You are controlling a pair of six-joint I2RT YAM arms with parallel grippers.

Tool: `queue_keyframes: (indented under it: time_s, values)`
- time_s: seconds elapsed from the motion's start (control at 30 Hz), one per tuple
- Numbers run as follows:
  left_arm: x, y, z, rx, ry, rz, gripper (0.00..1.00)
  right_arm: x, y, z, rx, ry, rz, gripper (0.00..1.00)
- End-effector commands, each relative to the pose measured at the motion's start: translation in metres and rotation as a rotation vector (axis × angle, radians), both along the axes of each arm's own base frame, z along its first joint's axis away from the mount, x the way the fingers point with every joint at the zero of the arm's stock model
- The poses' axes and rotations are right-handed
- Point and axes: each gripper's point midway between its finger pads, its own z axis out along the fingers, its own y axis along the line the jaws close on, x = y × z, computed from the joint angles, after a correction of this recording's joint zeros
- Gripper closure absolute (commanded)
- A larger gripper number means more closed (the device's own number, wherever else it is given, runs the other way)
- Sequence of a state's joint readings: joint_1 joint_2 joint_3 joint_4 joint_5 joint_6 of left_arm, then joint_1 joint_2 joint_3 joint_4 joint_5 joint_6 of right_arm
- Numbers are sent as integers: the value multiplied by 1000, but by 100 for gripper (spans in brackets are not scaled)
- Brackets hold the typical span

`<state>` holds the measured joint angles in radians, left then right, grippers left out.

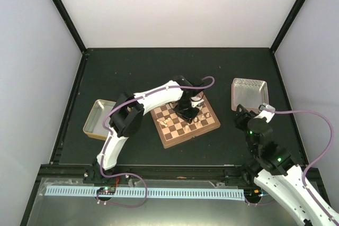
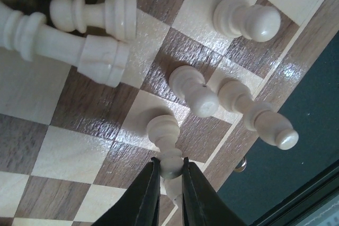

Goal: Set up the chess pieces on the board
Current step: Place the chess piece on the chessboard.

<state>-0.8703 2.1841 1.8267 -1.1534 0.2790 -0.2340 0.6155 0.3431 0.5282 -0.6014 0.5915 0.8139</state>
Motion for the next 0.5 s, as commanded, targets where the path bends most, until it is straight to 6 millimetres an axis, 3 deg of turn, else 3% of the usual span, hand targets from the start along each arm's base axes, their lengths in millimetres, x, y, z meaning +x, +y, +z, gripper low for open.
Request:
queue_keyframes:
  time_s: [0.0,0.27,0.47]
  values:
    - [-4,-4,-1,10,15,-33,87,1,-2,2,22,-9,-16,35]
    - [3,-6,10,1,-30,-33,71,3,4,1,26,2,8,35]
    - [12,-7,17,-3,-84,-23,68,3,9,2,25,10,32,35]
